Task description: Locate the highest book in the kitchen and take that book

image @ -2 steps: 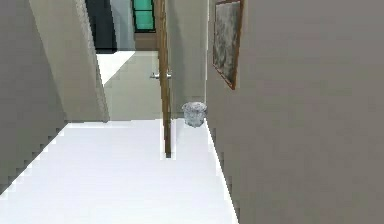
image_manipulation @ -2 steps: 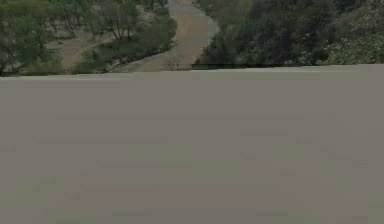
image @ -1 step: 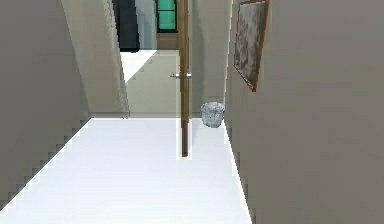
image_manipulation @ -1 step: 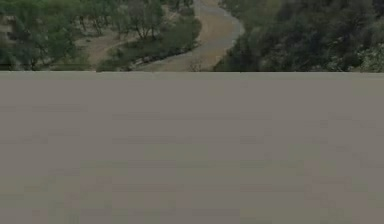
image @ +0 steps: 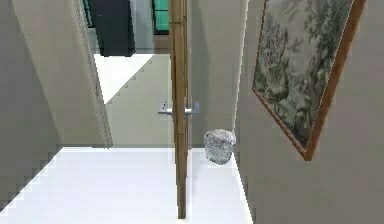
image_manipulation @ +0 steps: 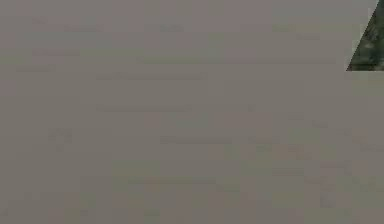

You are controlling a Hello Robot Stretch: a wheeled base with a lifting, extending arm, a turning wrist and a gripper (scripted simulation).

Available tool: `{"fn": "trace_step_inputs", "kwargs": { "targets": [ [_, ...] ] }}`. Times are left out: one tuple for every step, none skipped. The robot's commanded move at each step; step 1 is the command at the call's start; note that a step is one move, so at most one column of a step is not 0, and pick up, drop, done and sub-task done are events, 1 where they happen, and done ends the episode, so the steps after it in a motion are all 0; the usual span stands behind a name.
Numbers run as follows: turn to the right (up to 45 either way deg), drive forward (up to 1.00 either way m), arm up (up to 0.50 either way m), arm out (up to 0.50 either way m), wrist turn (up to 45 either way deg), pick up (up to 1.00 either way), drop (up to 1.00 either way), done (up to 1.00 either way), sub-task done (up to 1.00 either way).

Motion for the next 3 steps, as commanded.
{"fn": "trace_step_inputs", "kwargs": {
  "targets": [
    [-39.0, 0.0, 0.0, 0.0, 0.0, 0.0, 0.0, 0.0, 0.0],
    [0.0, 1.0, 0.0, 0.0, 0.0, 0.0, 0.0, 0.0, 0.0],
    [0.0, 0.15, 0.0, 0.0, 0.0, 0.0, 0.0, 0.0, 0.0]
  ]
}}
